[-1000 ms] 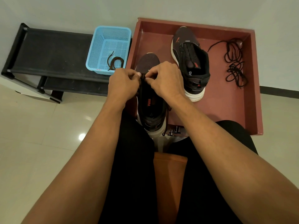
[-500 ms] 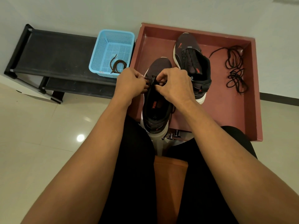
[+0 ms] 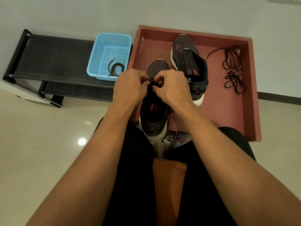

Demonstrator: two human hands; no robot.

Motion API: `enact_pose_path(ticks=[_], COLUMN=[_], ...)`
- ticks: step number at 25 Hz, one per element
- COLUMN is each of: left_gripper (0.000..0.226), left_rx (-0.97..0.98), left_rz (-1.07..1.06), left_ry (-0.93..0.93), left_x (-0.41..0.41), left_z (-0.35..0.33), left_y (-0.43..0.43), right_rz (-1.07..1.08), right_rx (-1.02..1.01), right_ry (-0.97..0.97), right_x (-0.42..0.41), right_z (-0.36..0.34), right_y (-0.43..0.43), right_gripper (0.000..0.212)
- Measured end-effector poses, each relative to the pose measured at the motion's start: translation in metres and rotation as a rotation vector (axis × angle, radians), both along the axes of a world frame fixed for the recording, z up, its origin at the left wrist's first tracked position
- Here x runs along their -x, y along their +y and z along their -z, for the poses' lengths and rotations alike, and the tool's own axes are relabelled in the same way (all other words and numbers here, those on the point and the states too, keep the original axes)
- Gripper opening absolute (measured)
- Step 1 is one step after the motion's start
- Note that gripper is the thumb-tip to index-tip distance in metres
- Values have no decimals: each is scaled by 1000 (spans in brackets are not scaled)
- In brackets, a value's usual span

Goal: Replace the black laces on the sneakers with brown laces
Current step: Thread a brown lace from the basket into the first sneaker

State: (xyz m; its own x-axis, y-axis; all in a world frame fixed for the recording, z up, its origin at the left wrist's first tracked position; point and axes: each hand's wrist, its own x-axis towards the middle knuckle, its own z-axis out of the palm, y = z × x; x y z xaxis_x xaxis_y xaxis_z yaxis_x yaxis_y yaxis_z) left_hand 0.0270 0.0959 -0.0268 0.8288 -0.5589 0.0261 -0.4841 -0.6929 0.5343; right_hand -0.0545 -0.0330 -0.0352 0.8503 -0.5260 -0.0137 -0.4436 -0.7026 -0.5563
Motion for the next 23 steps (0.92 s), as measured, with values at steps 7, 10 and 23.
enact_pose_path(ticks=[7, 10, 23], left_gripper=[4, 9, 20], left_rx=[-45, -169, -124], left_rz=[-147, -183, 49], left_ry=[36, -39, 22], left_x=[-2, -4, -1], left_z=[0, 1, -13], left_y=[2, 8, 7], right_rz=[19, 47, 24], right_rx=[110, 93, 202], right_ry=[11, 48, 117], right_x=[11, 14, 20], right_z=[-7, -9, -32], right_y=[-13, -15, -7], right_gripper=[28, 34, 37])
